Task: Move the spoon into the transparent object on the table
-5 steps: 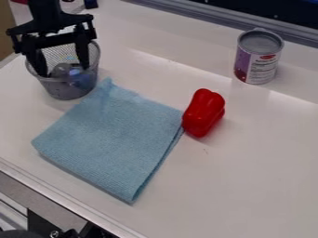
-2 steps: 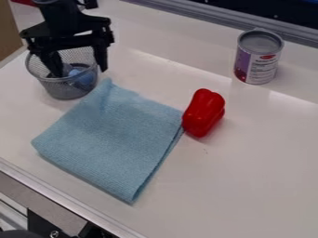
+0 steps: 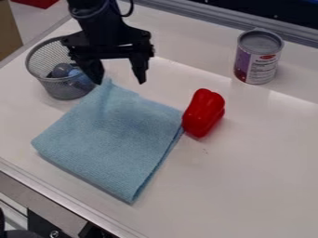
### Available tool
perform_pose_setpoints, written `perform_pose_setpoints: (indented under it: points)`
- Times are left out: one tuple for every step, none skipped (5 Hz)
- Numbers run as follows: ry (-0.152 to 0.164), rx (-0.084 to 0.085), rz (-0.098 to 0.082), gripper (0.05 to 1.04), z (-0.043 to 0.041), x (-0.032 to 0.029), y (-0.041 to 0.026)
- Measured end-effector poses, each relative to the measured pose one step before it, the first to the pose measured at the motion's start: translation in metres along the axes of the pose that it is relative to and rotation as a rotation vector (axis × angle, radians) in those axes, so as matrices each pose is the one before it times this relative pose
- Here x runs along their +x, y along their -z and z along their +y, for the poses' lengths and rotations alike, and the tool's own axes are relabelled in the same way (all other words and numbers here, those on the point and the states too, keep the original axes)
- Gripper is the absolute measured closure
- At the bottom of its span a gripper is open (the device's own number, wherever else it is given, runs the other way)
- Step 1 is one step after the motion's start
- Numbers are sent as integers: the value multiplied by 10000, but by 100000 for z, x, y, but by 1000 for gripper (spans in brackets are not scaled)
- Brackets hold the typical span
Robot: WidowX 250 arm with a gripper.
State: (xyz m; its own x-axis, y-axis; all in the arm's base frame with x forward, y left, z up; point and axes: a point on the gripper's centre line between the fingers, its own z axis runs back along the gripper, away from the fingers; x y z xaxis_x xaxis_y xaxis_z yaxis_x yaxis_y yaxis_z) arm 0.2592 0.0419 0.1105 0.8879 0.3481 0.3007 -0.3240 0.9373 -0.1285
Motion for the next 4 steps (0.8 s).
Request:
perform_pose_setpoints:
  points:
    - [1110,-294,-299,85,-2645,-454,545]
    - [491,93,-58,85,-1728,92,931]
    - [-144,443,-593,85,-536,1959,818]
    - [-95,311,-314,85,11,2617,1856]
